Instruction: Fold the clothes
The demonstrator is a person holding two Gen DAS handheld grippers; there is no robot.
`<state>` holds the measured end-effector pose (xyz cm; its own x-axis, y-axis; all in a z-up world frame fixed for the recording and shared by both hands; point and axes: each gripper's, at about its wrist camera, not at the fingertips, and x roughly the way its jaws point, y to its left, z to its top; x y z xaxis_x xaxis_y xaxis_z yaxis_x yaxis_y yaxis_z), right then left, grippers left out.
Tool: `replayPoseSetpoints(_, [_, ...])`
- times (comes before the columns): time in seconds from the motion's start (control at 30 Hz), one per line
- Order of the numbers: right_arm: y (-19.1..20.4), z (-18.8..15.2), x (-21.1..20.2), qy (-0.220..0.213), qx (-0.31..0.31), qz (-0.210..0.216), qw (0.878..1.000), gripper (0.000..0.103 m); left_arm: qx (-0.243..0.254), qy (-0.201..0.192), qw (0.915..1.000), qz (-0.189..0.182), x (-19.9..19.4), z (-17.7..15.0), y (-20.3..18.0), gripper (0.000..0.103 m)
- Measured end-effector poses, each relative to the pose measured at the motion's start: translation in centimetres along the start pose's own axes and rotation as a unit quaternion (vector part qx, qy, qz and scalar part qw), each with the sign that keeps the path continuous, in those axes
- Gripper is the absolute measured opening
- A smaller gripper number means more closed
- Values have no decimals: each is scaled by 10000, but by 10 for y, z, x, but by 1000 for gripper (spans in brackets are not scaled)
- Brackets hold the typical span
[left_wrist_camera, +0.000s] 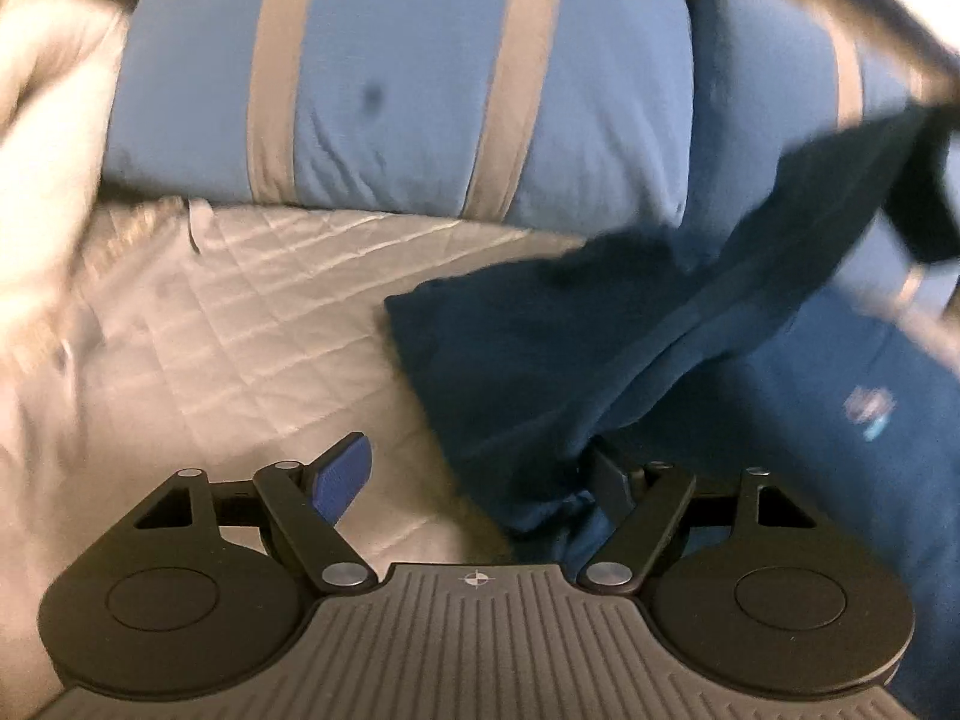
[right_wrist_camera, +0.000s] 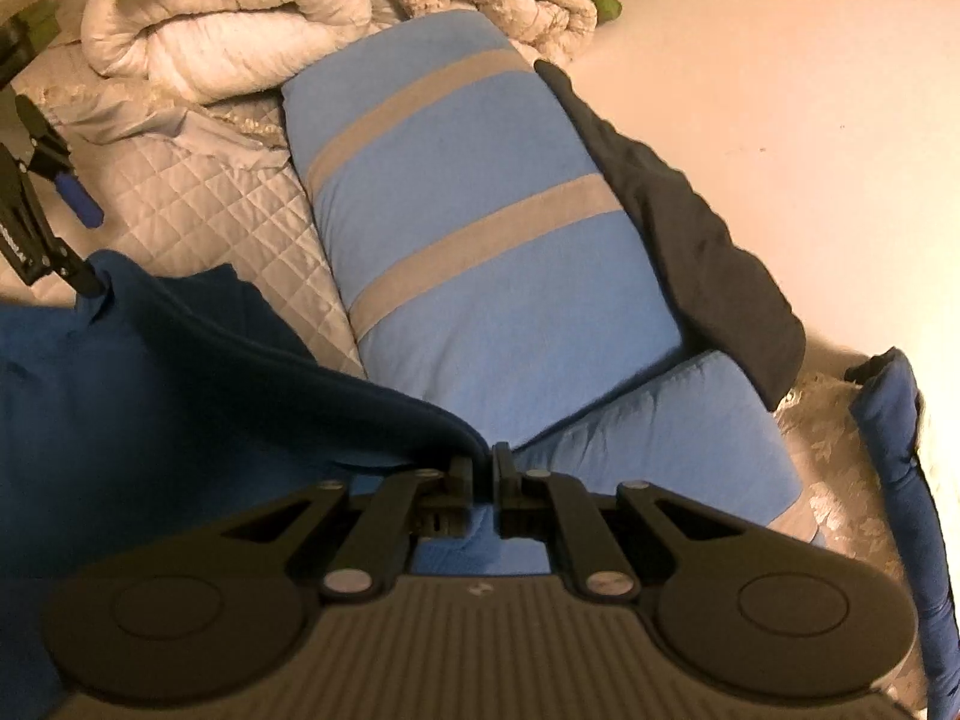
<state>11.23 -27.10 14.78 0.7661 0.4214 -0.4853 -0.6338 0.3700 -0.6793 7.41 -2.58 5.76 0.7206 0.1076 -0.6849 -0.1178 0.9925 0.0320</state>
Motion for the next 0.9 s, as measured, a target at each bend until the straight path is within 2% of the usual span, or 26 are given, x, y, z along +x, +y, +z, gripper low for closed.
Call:
replayPoseSetpoints(0.07, [-1,-7,2,84,51,50,9999,6,676,57,9974,258,4,-5,-18,76])
replayPoseSetpoints(0.13, [-3,-15,4,171,223,143,9995,6,1288,123,9904,490,10,-11,-36,76])
replayPoseSetpoints(0.27, [-1,-31,7,360,341,255,9984,6,2060,71,9746,878,14,-18,-59,76])
replayPoseSetpoints(0.43, [2,-61,12,672,152,216,9974,6,2171,-51,9686,1208,8,-14,-60,78])
replayPoseSetpoints(0.53, [8,-75,0,661,-118,58,9977,7,2226,-169,9648,1389,1,-11,-57,78])
replayPoseSetpoints(0.67, [58,-97,-28,667,-1023,25,9925,8,2307,-159,9576,1717,-2,-10,-49,78])
replayPoseSetpoints(0.7, [76,-105,-33,675,-1222,145,9901,11,2274,-120,9571,1791,0,-11,-45,78])
replayPoseSetpoints(0.77, [114,-119,-38,714,-1457,543,9853,26,2197,-29,9568,1903,4,-14,-38,78])
replayPoseSetpoints(0.83, [141,-131,-41,725,-1505,922,9816,32,2168,58,9577,1892,8,-18,-35,78])
replayPoseSetpoints(0.9, [154,-141,-45,715,-1452,1156,9800,48,2194,64,9573,1883,7,-22,-35,78])
